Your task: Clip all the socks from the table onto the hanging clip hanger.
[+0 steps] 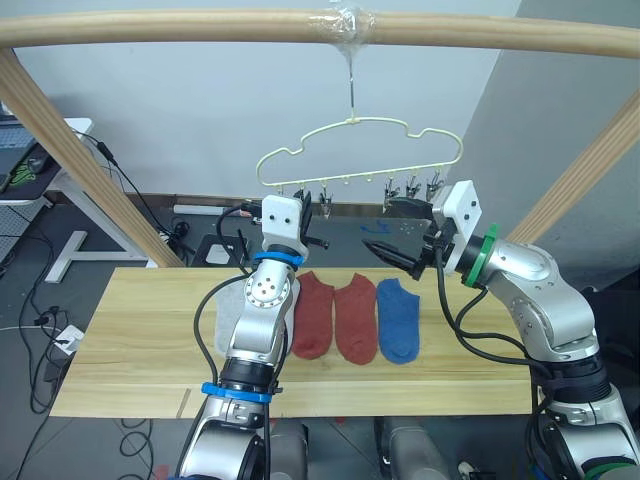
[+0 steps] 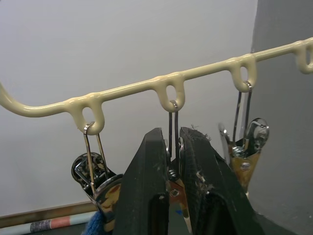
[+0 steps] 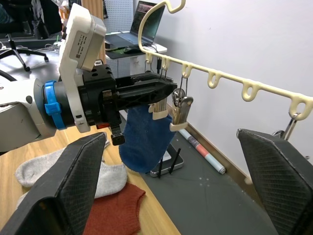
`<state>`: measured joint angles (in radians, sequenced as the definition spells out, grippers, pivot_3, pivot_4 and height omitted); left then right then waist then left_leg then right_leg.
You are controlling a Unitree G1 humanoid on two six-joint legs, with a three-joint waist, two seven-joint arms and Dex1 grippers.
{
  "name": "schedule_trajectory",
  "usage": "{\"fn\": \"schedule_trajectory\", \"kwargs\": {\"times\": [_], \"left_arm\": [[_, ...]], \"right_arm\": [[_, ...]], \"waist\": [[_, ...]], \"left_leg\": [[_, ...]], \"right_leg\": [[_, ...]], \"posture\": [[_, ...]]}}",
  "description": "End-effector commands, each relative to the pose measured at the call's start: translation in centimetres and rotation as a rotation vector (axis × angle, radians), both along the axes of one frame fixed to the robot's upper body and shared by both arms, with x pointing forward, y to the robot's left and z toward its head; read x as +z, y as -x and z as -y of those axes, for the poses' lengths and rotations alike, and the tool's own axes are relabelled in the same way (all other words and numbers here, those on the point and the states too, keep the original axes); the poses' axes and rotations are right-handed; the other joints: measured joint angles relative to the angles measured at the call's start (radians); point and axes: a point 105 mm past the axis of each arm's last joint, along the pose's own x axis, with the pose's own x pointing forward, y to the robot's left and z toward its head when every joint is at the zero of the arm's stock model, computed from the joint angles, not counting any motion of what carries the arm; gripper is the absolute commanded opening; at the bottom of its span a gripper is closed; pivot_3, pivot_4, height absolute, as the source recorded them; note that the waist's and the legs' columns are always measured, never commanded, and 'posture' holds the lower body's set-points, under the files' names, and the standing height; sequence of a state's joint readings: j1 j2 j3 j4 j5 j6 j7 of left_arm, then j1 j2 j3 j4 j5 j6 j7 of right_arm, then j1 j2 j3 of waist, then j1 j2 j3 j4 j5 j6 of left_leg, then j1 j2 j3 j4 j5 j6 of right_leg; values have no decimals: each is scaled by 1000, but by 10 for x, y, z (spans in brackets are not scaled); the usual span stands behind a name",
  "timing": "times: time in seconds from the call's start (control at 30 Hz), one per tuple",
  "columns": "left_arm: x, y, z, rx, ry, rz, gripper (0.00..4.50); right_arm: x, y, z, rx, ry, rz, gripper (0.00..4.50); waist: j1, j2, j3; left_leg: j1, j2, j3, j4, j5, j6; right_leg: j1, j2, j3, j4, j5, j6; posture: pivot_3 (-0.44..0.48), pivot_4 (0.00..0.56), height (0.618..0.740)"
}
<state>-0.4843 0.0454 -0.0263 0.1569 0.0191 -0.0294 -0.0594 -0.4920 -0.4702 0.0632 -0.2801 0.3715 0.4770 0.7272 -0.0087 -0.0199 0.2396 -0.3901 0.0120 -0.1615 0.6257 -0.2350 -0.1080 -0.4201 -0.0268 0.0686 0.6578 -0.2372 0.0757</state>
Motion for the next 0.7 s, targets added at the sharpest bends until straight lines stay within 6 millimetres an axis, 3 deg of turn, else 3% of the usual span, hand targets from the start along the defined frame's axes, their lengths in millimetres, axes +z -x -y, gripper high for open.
{"fn": "schedule_trajectory", "kwargs": {"times": [0.03, 0.2, 0.33, 0.4, 0.57, 0.7], "left_arm": [[13, 4, 5, -26, -23, 55, 129], [13, 3, 7, -49, -74, 43, 129], [13, 2, -4, -41, -57, 7, 129], [12, 2, -8, -37, -40, -13, 129], [10, 1, -12, -66, -16, -52, 129], [12, 1, -12, -74, -14, -56, 129]], "right_arm": [[13, 3, 0, 5, -2, 59, 4500], [-10, -1, 2, -33, 67, -1, 4500], [-68, -18, 17, -184, 196, -148, 4500], [-84, -24, 22, -222, 231, -185, 4500], [-154, -37, 43, -290, 388, -335, 4500], [-181, -46, 43, -318, 386, -422, 4500]], "waist": [[0, 0, 0], [-3, 0, 0], [-4, 0, 0], [-4, 0, 0], [-15, 0, 0], [-22, 0, 0]], "left_leg": [[0, 0, 0, 1, 0, 0], [1, 0, 0, 2, 0, 0], [1, 0, 0, 2, 0, 0], [1, 0, 0, 2, 0, 0], [2, 0, 0, 2, 0, 0], [3, 0, 1, 2, 0, 0]], "right_leg": [[0, 0, 0, 1, 0, 0], [0, 1, 1, 3, 1, 2], [0, 1, 1, 3, 1, 2], [0, 1, 1, 3, 2, 1], [1, 1, 1, 3, 1, 2], [1, 1, 2, 3, 1, 2]], "posture": [[33, 200, 740], [33, 200, 740], [34, 203, 740], [34, 203, 740], [43, 205, 740], [62, 207, 740]]}}
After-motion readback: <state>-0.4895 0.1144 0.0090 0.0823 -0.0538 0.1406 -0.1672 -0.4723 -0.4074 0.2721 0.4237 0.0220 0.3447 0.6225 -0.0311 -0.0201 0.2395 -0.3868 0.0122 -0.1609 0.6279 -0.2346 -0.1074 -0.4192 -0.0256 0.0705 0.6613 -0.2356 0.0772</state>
